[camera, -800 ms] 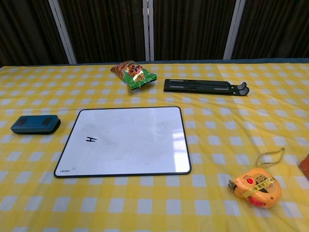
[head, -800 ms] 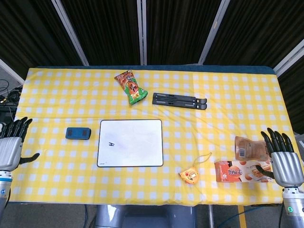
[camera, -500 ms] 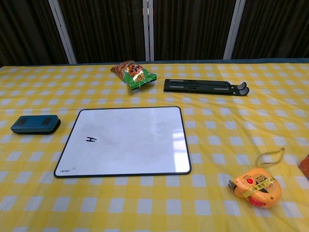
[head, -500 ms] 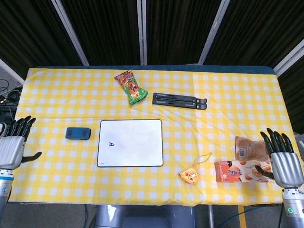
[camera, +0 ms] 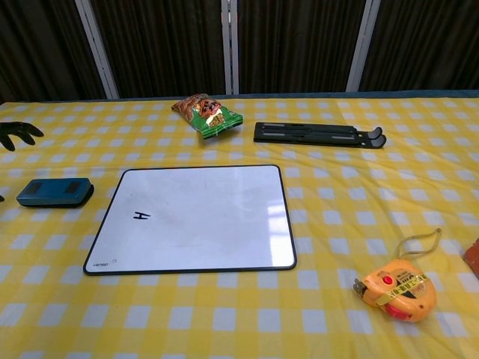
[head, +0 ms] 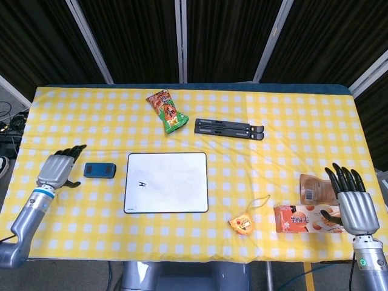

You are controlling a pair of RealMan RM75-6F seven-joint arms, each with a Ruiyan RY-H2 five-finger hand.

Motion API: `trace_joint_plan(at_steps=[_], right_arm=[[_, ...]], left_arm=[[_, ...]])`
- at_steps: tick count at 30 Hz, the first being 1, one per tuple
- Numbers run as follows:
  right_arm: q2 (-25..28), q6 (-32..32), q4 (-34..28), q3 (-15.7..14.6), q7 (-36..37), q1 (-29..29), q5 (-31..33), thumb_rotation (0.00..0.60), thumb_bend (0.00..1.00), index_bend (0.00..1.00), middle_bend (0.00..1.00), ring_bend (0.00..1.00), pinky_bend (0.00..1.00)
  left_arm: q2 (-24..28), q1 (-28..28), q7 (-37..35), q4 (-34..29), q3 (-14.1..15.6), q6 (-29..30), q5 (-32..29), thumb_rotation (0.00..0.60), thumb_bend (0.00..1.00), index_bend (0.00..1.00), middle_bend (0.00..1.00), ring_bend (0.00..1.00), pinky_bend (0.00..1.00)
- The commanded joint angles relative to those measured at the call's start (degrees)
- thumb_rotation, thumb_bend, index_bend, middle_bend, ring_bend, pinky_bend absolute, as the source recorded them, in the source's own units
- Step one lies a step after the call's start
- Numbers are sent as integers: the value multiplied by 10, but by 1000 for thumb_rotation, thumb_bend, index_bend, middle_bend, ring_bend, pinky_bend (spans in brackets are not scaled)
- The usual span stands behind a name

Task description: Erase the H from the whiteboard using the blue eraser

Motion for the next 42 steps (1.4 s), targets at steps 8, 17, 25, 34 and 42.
trace_joint_plan(at_steps=[8,17,25,34,42], right_arm=[[-5,-6,9,1,-2,3,10,600,0,0,0,0,0],[-3,-6,11,1,2,1,17,600,0,0,0,0,0],[-1,-5,10,1,5,1,17,600,0,0,0,0,0],[-1,-4,9,1,5,1,18,600,0,0,0,0,0],[-2,-3,8,2,2,2,18,600,0,0,0,0,0]], left_arm=[[-50,-42,-11,62,6,-53,4,600,151,205,219,294,346],[-73,-53,-11,95,6,-58,4,600,154,329,304,373,437],[-81,-56,-2,99,4,-57,-2,600,197,435,387,448,516],[-43,-53,-22,25,-5,-11,22,600,221,455,401,460,523],[-38,-93,44,-57,-18,-26,23,600,217,455,401,460,523]])
